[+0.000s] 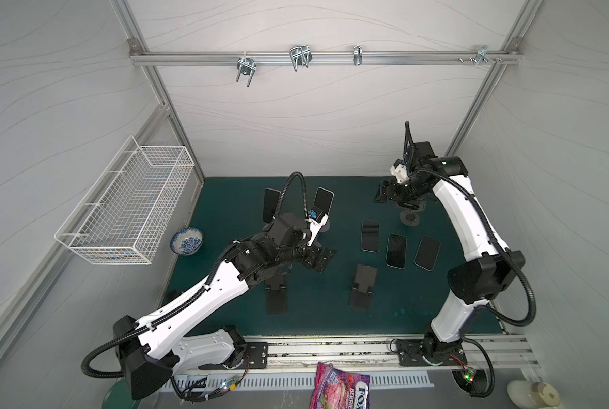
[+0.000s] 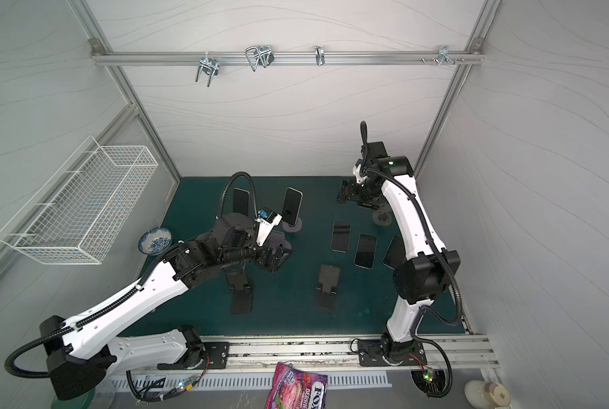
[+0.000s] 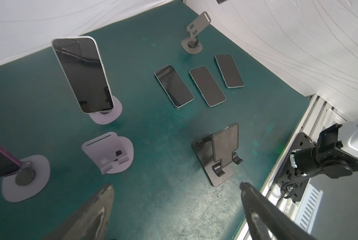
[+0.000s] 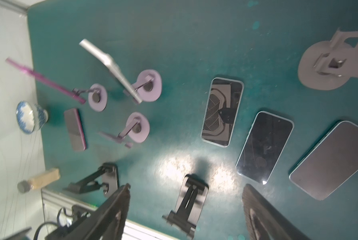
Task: Remove the phone from the phone stand
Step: Place the phone to the middle-right of the table, then remove the phone from the phone stand.
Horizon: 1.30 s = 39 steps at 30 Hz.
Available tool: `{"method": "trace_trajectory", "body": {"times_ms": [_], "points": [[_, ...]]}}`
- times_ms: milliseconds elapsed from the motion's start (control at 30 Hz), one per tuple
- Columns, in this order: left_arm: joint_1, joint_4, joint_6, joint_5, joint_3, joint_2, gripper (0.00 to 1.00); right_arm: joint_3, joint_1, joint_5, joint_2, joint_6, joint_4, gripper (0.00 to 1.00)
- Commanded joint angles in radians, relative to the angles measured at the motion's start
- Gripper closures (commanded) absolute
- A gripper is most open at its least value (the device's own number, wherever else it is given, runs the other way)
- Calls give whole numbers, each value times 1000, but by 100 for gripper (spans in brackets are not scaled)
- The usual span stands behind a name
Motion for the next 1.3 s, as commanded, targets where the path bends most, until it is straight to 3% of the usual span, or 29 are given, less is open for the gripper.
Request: {"method": "trace_trajectory", "body": {"times_ms": [0,200,500,600,867,1267], "points": [[-6,-65,-2,-67,66,-20,4,-39,32,-20,-72,8,-39,14],[16,-102,8,-132,106,-49,1,-56,101,-23,-151,52,-23,14],[208,-109,-3,-23,105,-86,1,-184,228,-26,-265,123,134,14],[266,-113,17,8,103,-86,1,-168,300,32,-250,124,134,1],[402,-79,68,75,90,-86,1,-105,399,98,-180,99,132,1],[540,42,65,125,38,-17,1,-205,464,201,-234,36,256,1]]}}
